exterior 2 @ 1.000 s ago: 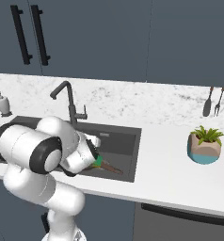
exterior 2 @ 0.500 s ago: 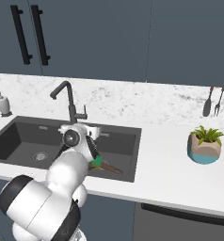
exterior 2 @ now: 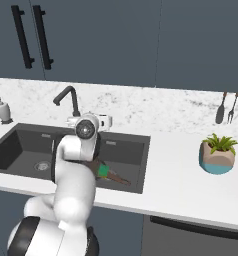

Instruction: Pick the pan and sponge and place them into the sink. Then turn on the water.

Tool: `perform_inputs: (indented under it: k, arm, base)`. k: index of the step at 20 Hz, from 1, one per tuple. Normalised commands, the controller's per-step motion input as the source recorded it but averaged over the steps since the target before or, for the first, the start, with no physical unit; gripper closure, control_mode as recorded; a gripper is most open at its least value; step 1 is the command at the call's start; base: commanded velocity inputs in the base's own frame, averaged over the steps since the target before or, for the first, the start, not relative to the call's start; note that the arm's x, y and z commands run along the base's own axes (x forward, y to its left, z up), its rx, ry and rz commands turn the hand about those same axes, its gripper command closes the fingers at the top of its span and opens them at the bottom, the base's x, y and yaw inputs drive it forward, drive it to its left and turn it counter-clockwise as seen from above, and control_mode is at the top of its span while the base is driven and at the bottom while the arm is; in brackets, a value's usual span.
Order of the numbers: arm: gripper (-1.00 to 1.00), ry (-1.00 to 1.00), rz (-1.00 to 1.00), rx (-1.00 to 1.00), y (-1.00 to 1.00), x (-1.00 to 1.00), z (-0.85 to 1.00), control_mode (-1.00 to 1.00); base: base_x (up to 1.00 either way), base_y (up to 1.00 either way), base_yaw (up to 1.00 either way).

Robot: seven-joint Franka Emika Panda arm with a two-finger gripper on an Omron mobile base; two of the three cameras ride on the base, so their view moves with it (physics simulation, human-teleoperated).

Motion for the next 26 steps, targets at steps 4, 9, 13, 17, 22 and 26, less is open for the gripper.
perform_inputs:
  k: [4, 9, 13, 17, 22, 26]
  arm:
    - [-1.00, -0.12, 0.00, 0.00, 0.43, 0.17, -0.04, -1.00]
    - [-1.00, -0.18, 0.00, 0.00, 0.37, 0.25, -0.12, -1.00]
    - [-1.00, -0.18, 0.00, 0.00, 0.30, 0.14, -0.23, -1.00]
    - [-1.00, -0.07, 0.00, 0.00, 0.11, 0.00, -0.20, -1.00]
    - [-1.00, -0.04, 0.00, 0.00, 0.04, 0.01, -0.18, -1.00]
    - [-1.00, -0.06, 0.00, 0.00, 0.09, 0.15, -0.18, -1.00]
  base:
    - [0.00, 0.00, 0.00]
    - [0.00, 0.00, 0.00]
    - [0.00, 0.00, 0.00]
    - [0.00, 0.00, 0.00]
    - [0.00, 0.00, 0.00]
    - [0.00, 0.00, 0.00]
